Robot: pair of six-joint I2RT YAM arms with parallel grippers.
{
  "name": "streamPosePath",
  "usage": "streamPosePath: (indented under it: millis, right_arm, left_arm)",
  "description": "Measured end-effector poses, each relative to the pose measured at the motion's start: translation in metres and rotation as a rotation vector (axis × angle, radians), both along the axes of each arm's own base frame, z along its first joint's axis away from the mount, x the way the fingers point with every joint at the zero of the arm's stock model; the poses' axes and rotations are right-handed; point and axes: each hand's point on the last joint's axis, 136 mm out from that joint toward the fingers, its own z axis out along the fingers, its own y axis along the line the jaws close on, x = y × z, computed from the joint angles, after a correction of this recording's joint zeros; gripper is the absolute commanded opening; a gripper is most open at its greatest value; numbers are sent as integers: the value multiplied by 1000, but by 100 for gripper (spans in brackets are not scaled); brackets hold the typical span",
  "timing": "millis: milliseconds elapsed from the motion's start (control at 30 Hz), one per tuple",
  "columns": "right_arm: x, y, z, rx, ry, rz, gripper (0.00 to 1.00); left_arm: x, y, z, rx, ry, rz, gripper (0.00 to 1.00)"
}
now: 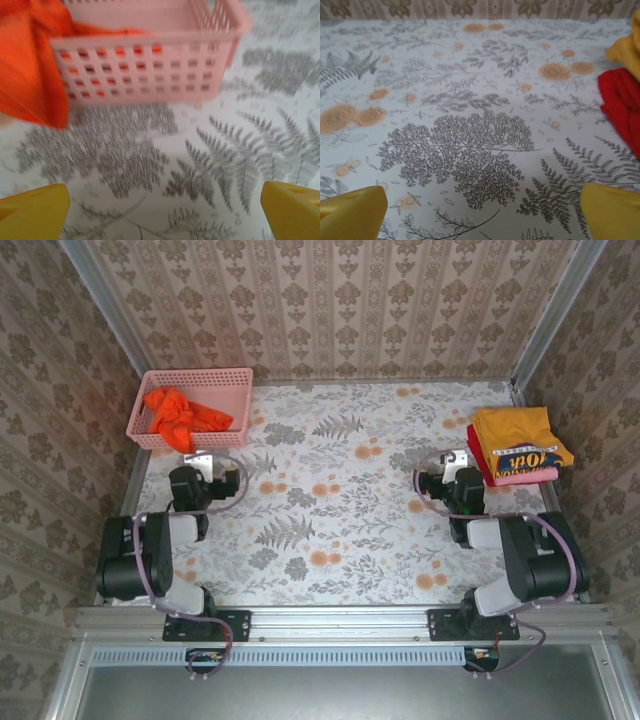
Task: Fold and stack the t-shirts
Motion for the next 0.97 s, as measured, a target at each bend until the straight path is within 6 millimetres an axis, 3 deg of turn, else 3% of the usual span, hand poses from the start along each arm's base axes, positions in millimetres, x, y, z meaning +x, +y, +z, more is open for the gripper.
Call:
streamPosePath:
  millis: [100,300,967]
  right_arm:
    - [1,-3,-6,-7,18,-10,100]
    - [14,-12,11,4,-26,-41,100]
    - [14,-13,11,7,-25,-43,100]
  left_arm:
    - [0,-1,-8,24,19,23,100]
    - [4,0,2,43,-23,48,100]
    - [5,3,4,50,-31,62,100]
